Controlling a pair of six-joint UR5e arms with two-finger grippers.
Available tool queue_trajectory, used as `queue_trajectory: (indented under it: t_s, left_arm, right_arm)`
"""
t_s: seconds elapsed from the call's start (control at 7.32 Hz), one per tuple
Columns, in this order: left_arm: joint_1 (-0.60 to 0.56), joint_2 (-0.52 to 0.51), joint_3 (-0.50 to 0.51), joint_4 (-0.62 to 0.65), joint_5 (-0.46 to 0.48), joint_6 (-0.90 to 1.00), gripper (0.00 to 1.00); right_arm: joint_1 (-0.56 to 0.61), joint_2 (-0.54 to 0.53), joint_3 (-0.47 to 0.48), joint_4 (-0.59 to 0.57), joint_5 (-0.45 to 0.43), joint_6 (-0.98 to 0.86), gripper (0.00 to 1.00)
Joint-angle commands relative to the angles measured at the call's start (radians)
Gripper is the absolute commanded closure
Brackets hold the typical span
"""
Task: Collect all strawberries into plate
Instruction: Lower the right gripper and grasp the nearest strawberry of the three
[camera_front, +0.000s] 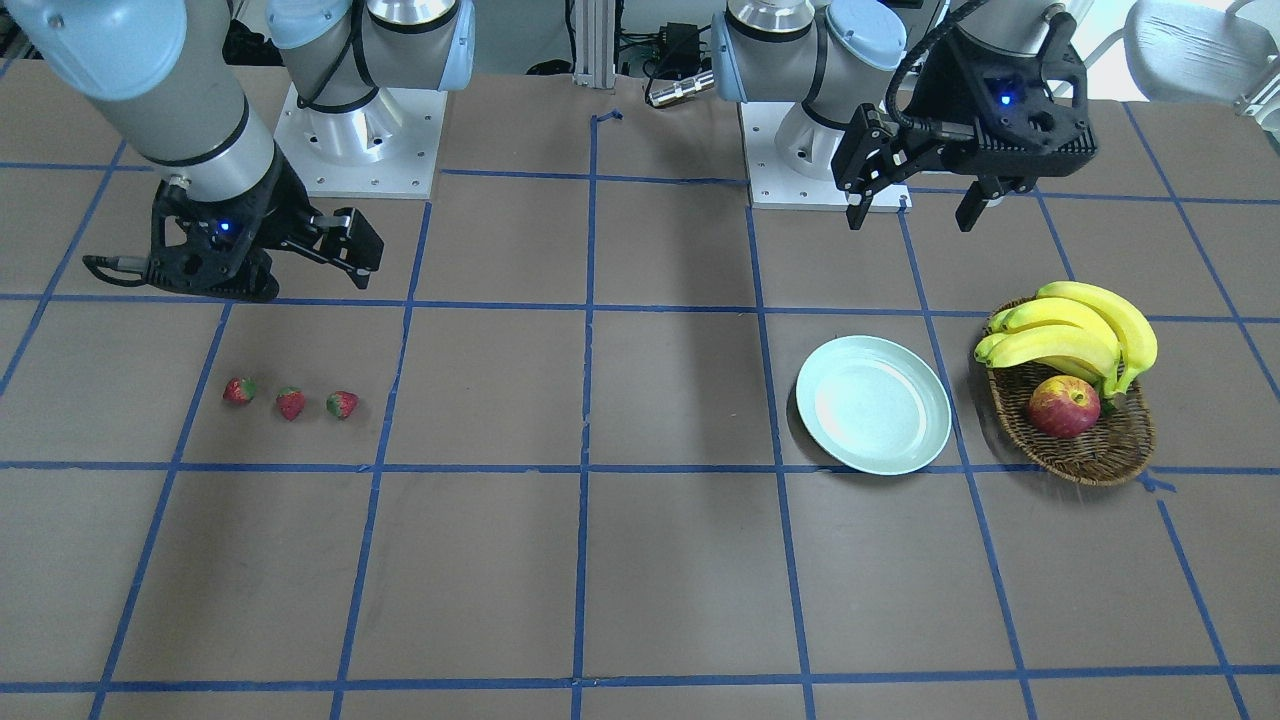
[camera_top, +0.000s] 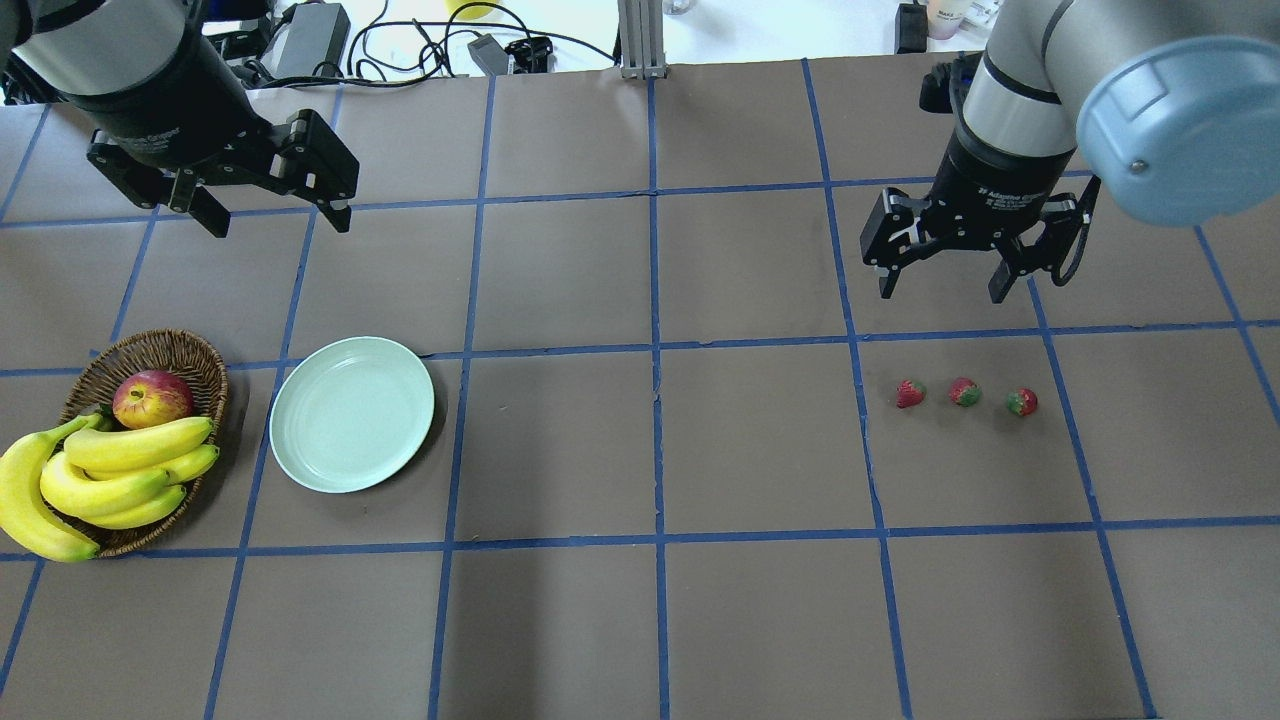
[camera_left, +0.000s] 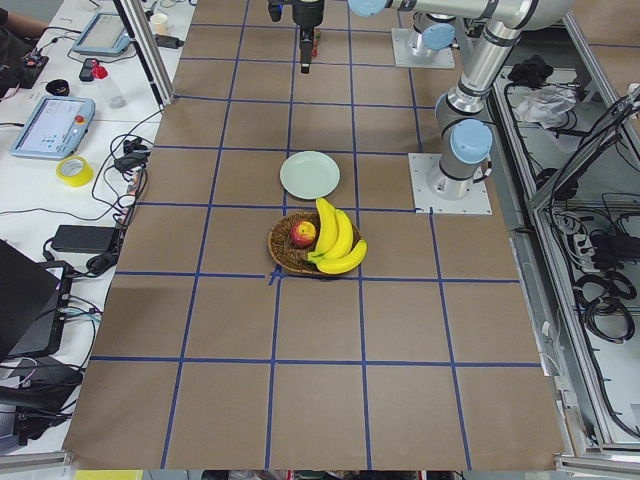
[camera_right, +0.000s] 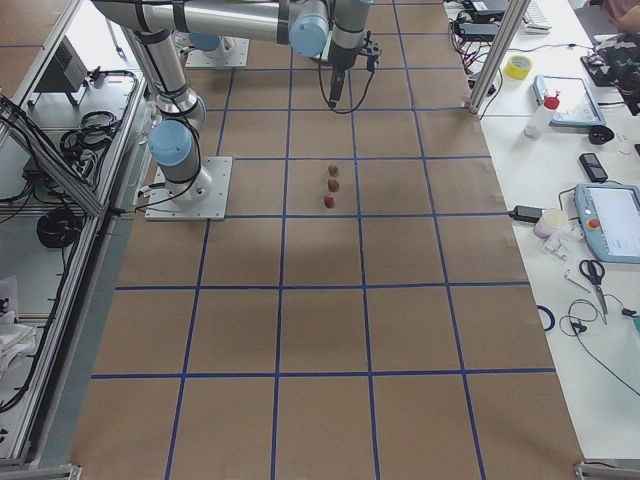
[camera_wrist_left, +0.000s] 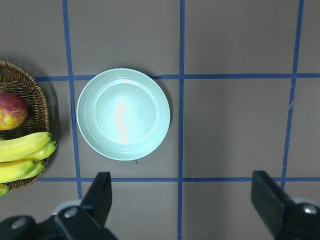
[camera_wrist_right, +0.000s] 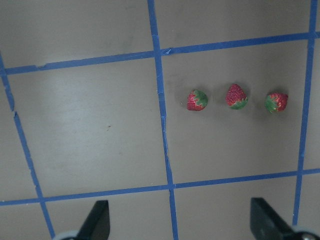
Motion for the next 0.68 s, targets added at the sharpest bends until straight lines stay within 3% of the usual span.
queue_trajectory:
  t_s: [0.0,0.27,0.55]
  left_arm:
    - [0.000,0.002,0.000,0.000,0.000,0.000,0.00]
    - [0.000,0.002,0.000,0.000,0.000,0.000,0.00]
    - [0.000,0.004,0.000,0.000,0.002,0.000,0.00]
  right_arm:
    - [-0.038,0.051,0.160,-0.225,0.000,-0.028,0.00]
    - [-0.039,0.109,0.342,-0.560,-0.008,-0.028,0.00]
    - [-0.039,0.202,0.421,-0.794,-0.009,-0.022,0.01]
